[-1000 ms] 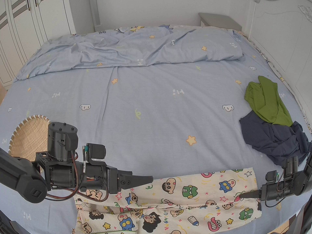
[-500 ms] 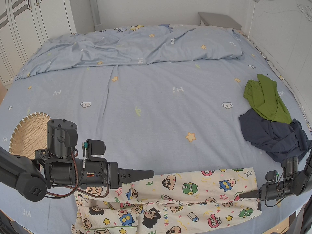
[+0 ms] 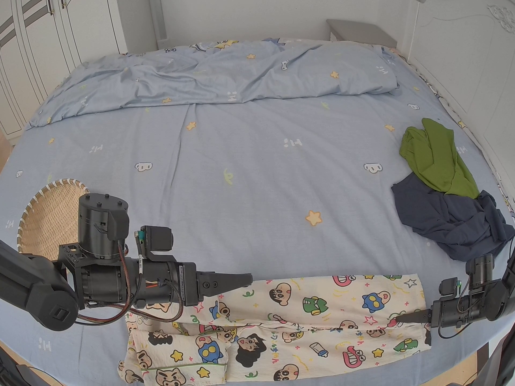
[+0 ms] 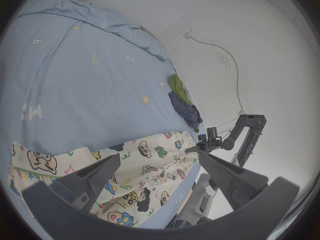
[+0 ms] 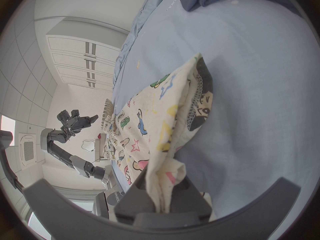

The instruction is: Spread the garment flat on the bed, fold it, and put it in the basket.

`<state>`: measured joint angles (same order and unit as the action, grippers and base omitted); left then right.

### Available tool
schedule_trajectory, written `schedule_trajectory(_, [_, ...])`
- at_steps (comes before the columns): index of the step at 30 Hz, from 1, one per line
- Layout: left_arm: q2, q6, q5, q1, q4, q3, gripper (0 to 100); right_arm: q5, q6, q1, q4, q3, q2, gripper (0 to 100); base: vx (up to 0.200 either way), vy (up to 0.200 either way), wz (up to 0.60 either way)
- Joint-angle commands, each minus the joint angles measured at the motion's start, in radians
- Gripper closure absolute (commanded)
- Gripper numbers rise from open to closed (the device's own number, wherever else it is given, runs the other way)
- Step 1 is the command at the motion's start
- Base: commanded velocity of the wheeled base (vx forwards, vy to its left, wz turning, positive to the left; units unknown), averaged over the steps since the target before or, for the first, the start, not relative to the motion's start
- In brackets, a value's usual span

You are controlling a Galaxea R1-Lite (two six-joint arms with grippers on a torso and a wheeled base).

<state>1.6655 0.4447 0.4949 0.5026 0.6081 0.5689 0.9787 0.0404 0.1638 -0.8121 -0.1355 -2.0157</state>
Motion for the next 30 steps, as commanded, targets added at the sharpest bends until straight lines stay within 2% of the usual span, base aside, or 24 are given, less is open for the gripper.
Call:
schedule_trajectory(1, [-0.006, 0.000, -0.001, -0.004, -0.007, 0.005, 0, -0.043, 0.049, -0.012, 0.016, -0.006, 0.117, 100, 0.000, 0.000, 0.00])
schedule_trajectory(3, [-0.012, 0.002, -0.001, -0.007, -0.014, 0.005, 0, -0.060, 0.079, -0.018, 0.024, -0.009, 0.153, 100, 0.000, 0.000, 0.00])
schedule_trajectory(4, [-0.044, 0.006, 0.002, -0.010, -0.044, 0.006, 0, -0.083, 0.171, -0.064, 0.064, -0.019, 0.262, 100, 0.000, 0.000, 0.00])
schedule_trajectory(5, [-0.047, 0.006, 0.002, -0.010, -0.048, 0.008, 0, -0.083, 0.177, -0.067, 0.068, -0.022, 0.272, 100, 0.000, 0.000, 0.00])
schedule_trajectory(6, [-0.079, 0.006, 0.008, -0.013, -0.097, 0.019, 0, -0.084, 0.259, -0.104, 0.140, -0.072, 0.385, 100, 0.000, 0.000, 0.00])
schedule_trajectory(7, [-0.102, 0.006, 0.008, -0.018, -0.136, 0.032, 0, -0.086, 0.297, -0.125, 0.229, -0.116, 0.454, 100, 0.000, 0.000, 0.00])
schedule_trajectory(8, [-0.112, 0.005, 0.008, -0.021, -0.151, 0.037, 0, -0.086, 0.308, -0.136, 0.272, -0.138, 0.477, 100, 0.000, 0.000, 0.00])
schedule_trajectory(9, [-0.139, 0.003, 0.010, -0.033, -0.197, 0.049, 0, -0.091, 0.319, -0.167, 0.441, -0.225, 0.545, 100, 0.000, 0.000, 0.00])
schedule_trajectory(11, [-0.164, 0.003, 0.011, -0.048, -0.231, 0.057, 0, -0.112, 0.317, -0.196, 0.677, -0.348, 0.611, 100, 0.000, 0.000, 0.00])
schedule_trajectory(14, [-0.196, 0.002, 0.011, -0.065, -0.246, 0.057, 0, -0.249, 0.297, -0.254, 0.978, -0.544, 0.660, 100, 0.000, 0.000, 0.00])
schedule_trajectory(15, [-0.198, 0.002, 0.011, -0.065, -0.246, 0.057, 0, -0.258, 0.296, -0.257, 0.987, -0.550, 0.660, 100, 0.000, 0.000, 0.00])
schedule_trajectory(16, [-0.216, 0.003, 0.011, -0.075, -0.251, 0.057, 0, -0.365, 0.288, -0.316, 1.085, -0.628, 0.663, 100, 0.000, 0.000, 0.00])
schedule_trajectory(17, [-0.225, 0.003, 0.011, -0.079, -0.252, 0.057, 0, -0.416, 0.292, -0.345, 1.124, -0.659, 0.663, 100, 0.000, 0.000, 0.00])
schedule_trajectory(18, [-0.233, 0.003, 0.011, -0.079, -0.252, 0.055, 0, -0.451, 0.296, -0.371, 1.148, -0.682, 0.663, 100, 0.000, 0.000, 0.00])
schedule_trajectory(20, [-0.233, 0.003, 0.011, -0.079, -0.252, 0.055, 0, -0.451, 0.296, -0.371, 1.148, -0.682, 0.663, 100, 0.000, 0.000, 0.00])
schedule_trajectory(21, [-0.251, 0.002, 0.011, -0.081, -0.274, 0.057, 0, -0.578, 0.349, -0.477, 1.237, -0.774, 0.654, 100, 0.000, 0.000, 0.00])
schedule_trajectory(22, [-0.253, 0.002, 0.011, -0.081, -0.278, 0.058, 0, -0.592, 0.357, -0.487, 1.249, -0.785, 0.654, 100, 0.000, 0.000, 0.00])
schedule_trajectory(23, [-0.259, -0.001, 0.011, -0.082, -0.304, 0.065, 0, -0.689, 0.389, -0.546, 1.315, -0.855, 0.637, 100, 0.000, 0.000, 0.00])
schedule_trajectory(24, [-0.263, -0.001, 0.010, -0.084, -0.321, 0.074, 0, -0.753, 0.395, -0.573, 1.363, -0.905, 0.612, 100, 0.000, 0.000, 0.00])
schedule_trajectory(25, [-0.263, -0.001, 0.010, -0.084, -0.326, 0.075, 0, -0.772, 0.395, -0.580, 1.377, -0.918, 0.604, 100, 0.000, 0.000, 0.00])
schedule_trajectory(26, [-0.265, -0.003, 0.010, -0.093, -0.346, 0.088, 0, -0.862, 0.397, -0.604, 1.458, -0.995, 0.560, 100, 0.000, 0.000, 0.00])
schedule_trajectory(28, [-0.268, -0.012, 0.010, -0.099, -0.363, 0.095, 0, -0.931, 0.401, -0.627, 1.555, -1.093, 0.529, 100, 0.000, 0.000, 0.00])
schedule_trajectory(30, [-0.270, -0.024, 0.011, -0.102, -0.372, 0.100, 0, -0.948, 0.407, -0.667, 1.657, -1.197, 0.516, 100, 0.000, 0.000, 0.00])
